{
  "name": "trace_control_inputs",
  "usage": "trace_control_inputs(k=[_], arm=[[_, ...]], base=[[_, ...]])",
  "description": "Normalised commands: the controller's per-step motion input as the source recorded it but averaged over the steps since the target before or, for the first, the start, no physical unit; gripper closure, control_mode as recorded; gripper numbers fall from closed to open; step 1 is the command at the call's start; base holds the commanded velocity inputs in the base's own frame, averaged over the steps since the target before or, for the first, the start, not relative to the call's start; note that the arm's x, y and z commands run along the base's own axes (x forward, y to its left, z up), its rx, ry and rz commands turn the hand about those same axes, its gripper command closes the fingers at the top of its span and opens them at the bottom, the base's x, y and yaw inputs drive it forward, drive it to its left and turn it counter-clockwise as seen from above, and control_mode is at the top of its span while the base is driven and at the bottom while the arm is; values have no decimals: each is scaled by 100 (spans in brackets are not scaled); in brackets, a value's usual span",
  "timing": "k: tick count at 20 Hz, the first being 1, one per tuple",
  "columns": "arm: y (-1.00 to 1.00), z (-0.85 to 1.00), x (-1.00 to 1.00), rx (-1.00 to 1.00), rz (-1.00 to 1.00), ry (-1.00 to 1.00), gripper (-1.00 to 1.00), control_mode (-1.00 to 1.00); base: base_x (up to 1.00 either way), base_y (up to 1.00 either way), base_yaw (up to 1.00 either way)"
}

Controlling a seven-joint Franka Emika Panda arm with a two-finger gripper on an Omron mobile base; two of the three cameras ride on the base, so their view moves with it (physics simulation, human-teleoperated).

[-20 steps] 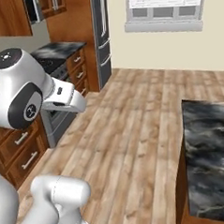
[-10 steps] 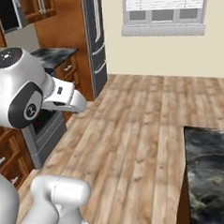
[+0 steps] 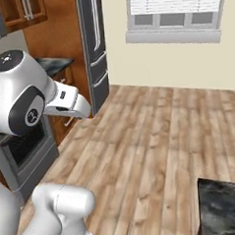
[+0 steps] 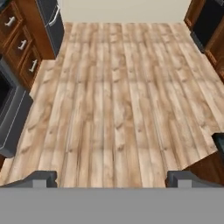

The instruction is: Get the candle and the beer from the cabinet and move them to the dining counter.

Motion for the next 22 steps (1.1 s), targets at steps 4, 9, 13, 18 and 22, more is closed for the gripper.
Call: trace_control_inputs(k=[4, 9, 13, 18, 22], arm=[[0, 0, 0, 0, 0, 0, -100, 100], [0, 0, 0, 0, 0, 0, -100, 100], [0, 0, 0, 0, 0, 0, -100, 100], [0, 0, 0, 0, 0, 0, -100, 100], [0, 0, 0, 0, 0, 0, -100, 100]], base=[[100, 1, 30], [83, 0, 65], [64, 0, 75], [44, 0, 82], [48, 0, 82]])
